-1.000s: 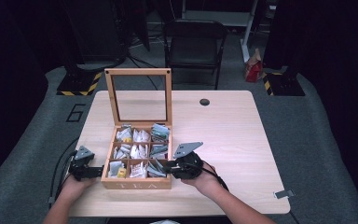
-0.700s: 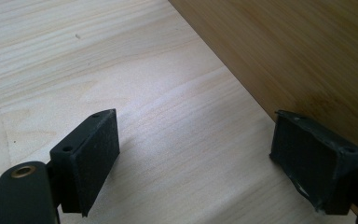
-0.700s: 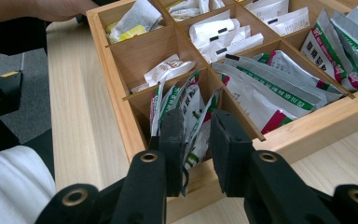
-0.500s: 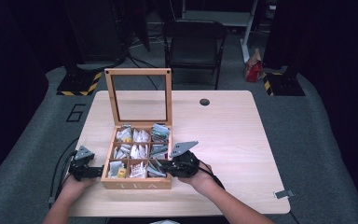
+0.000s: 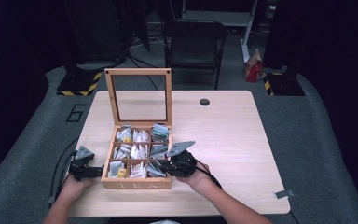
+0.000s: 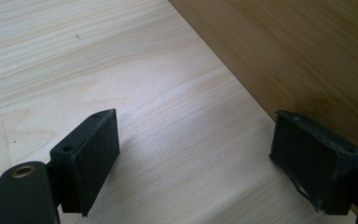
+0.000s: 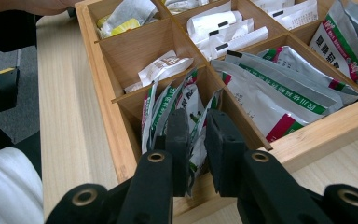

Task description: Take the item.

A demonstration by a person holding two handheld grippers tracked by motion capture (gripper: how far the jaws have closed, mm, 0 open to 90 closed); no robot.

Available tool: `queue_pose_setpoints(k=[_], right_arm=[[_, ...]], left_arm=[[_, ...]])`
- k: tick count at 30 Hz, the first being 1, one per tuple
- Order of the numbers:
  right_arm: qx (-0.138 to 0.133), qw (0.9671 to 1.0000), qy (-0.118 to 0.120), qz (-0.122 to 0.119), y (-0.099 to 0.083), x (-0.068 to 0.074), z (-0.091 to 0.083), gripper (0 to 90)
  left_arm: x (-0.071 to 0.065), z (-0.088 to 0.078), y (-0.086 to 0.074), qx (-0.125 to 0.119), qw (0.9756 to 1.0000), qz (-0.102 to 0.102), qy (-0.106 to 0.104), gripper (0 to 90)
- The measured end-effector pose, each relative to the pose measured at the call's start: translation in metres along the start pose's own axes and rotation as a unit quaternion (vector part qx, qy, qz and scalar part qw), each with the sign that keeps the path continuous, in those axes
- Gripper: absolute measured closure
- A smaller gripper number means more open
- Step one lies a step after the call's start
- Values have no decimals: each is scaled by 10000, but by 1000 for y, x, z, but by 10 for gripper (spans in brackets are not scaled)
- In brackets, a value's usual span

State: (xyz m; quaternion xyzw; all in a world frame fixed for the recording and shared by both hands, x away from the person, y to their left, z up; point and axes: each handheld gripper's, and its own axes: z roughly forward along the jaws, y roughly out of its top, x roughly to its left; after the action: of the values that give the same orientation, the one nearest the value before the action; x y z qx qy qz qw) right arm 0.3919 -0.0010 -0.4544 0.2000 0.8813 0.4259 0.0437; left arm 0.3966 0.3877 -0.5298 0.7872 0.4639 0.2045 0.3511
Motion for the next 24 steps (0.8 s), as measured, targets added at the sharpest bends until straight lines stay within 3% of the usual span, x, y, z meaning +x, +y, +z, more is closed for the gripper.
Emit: queue_pose_setpoints(k=[24], right_arm=[[118,9999,71,85,0,-1,15,807]], left_arm=[[0,0,0,-1,10000,0,0,149]])
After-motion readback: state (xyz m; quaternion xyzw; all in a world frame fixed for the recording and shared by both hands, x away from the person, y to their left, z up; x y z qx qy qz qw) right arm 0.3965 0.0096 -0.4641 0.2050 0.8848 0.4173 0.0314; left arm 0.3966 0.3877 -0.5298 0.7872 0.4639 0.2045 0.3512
